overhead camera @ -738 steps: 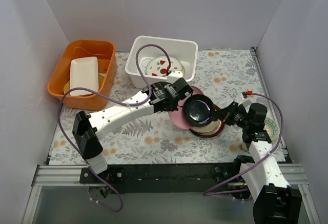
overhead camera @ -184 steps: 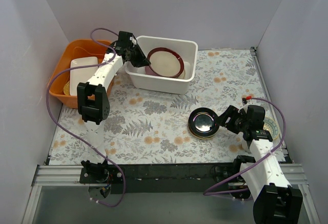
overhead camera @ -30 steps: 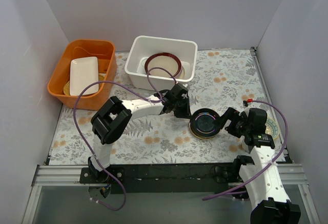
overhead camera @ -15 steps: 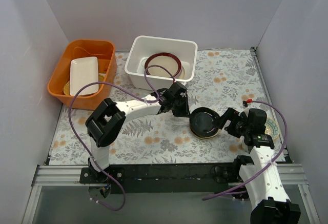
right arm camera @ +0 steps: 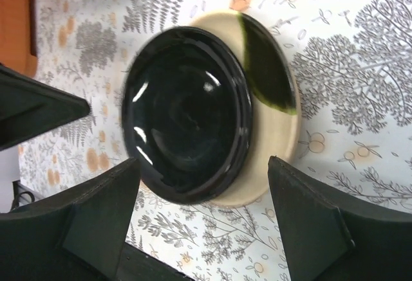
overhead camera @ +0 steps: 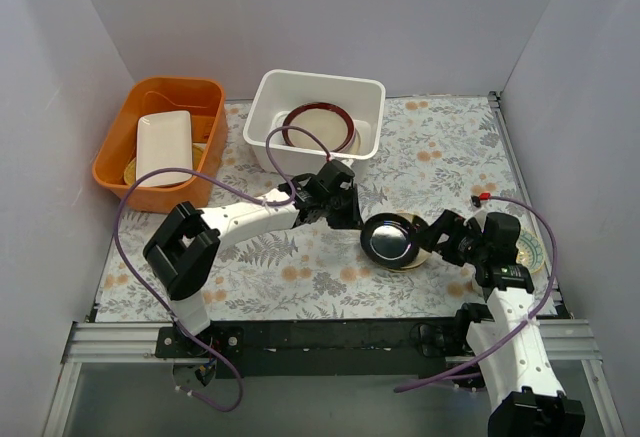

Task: Place the plates into the plastic bin on the countertop
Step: Pick up the plate at the center of the board.

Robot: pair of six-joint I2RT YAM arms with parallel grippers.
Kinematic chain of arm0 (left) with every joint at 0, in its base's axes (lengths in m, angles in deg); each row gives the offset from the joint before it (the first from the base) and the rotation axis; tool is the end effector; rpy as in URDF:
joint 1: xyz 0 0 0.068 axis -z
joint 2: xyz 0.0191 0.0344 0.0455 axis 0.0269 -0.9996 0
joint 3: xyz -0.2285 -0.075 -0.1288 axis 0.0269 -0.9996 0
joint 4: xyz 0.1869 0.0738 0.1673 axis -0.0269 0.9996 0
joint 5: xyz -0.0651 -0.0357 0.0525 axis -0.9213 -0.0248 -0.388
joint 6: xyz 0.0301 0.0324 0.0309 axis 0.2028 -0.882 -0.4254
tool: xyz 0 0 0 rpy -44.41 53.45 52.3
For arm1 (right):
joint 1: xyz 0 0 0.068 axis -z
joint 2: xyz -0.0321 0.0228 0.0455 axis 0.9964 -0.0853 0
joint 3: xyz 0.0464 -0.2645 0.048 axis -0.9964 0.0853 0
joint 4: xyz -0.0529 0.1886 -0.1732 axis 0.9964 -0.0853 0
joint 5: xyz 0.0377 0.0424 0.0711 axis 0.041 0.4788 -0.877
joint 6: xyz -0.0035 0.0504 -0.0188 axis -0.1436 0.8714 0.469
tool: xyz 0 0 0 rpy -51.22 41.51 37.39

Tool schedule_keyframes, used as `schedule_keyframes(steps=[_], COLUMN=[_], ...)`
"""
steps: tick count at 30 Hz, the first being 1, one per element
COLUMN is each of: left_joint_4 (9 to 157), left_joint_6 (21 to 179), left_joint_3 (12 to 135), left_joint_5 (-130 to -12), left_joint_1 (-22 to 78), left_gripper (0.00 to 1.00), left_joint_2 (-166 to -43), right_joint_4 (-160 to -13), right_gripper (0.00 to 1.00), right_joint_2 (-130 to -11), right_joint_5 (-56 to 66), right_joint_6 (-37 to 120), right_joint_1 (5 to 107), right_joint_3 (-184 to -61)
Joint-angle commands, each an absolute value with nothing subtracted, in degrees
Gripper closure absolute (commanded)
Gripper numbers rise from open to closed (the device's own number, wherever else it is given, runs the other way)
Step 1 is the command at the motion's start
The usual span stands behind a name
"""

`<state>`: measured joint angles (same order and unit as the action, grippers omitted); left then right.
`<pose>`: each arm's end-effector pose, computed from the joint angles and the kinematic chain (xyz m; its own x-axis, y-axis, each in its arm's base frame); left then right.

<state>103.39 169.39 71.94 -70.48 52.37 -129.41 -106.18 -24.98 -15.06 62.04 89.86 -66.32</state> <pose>0.2376 -0.2997 0.2228 -0.8871 -0.4616 0.0022 -0.3412 0.6525 -0.6766 0.1432 0.0047 0.1955 -0.6595 0.4648 -0.5908 0.0049 0.7886 0.6149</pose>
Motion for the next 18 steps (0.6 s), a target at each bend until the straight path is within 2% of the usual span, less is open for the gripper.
schedule_keyframes(steps=[1, 7, 14, 18], left_joint_4=[104.03, 104.03, 103.76, 103.41], left_joint_6=[170.05, 170.14, 170.41, 170.49], left_joint_3=[70.59, 69.97, 69.45, 69.71], left_joint_5=[-69.72, -69.10, -69.11, -68.93], left_joint_1=[52.87, 52.87, 52.87, 52.87], left_gripper=[1.00, 1.00, 0.99, 0.84], left_joint_2=[-126.41, -126.32, -127.11, -127.64], right_joint_4=[-100.87, -97.97, -95.42, -94.89], right_gripper=[0.16, 0.25, 0.25, 0.26], right_joint_2=[-23.00, -26.59, -28.80, -29.59], right_joint_5=[-18.38, -18.91, -18.21, -17.59], right_joint_6=[63.67, 64.55, 64.55, 64.55], right_joint_1=[90.03, 89.94, 89.94, 89.94], right_joint_3=[-65.09, -61.41, -59.29, -59.03])
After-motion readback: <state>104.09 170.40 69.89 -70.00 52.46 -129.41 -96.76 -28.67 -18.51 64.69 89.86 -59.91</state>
